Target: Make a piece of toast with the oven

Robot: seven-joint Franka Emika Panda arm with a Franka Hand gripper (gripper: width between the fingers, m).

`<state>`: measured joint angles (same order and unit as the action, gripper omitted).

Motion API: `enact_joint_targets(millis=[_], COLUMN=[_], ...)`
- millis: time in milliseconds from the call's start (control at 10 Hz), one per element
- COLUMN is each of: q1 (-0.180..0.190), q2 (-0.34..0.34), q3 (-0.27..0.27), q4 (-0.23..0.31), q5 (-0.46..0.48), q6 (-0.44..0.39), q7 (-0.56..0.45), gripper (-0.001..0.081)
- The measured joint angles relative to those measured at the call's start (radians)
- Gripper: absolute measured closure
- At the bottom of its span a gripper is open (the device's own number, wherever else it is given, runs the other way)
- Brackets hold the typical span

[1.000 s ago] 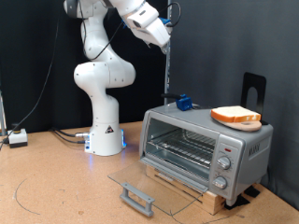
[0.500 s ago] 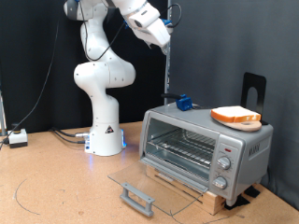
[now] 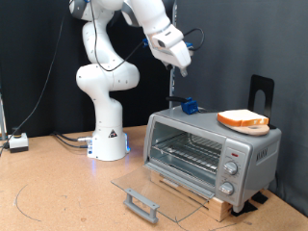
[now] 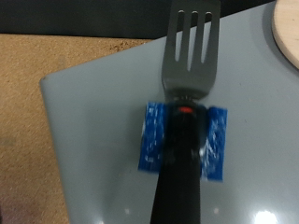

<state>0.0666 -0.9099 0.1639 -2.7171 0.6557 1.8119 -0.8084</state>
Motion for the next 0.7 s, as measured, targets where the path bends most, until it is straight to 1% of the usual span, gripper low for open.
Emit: enact_joint_targets(millis=[100, 200, 300, 400, 600, 700], q1=[0.002, 0.003, 0.002, 0.003, 0.003, 0.003], q2=[0.0, 0.0, 0.0, -0.001, -0.001, 0.0], q3=[0.034, 0.056, 0.055, 0.06, 0.089, 0.107], q4=[-0.021, -0.032, -0.032, -0.038, -0.068, -0.081], q5=[0.025, 0.037, 0.037, 0.047, 0.05, 0.05], q6=[0.029, 0.049, 0.047, 0.083, 0.141, 0.151], q7=[0.016, 0.03, 0.029, 0.027, 0.027, 0.027], gripper=[-0.0003, -0.0003, -0.0003, -0.0003, -0.0003, -0.0003])
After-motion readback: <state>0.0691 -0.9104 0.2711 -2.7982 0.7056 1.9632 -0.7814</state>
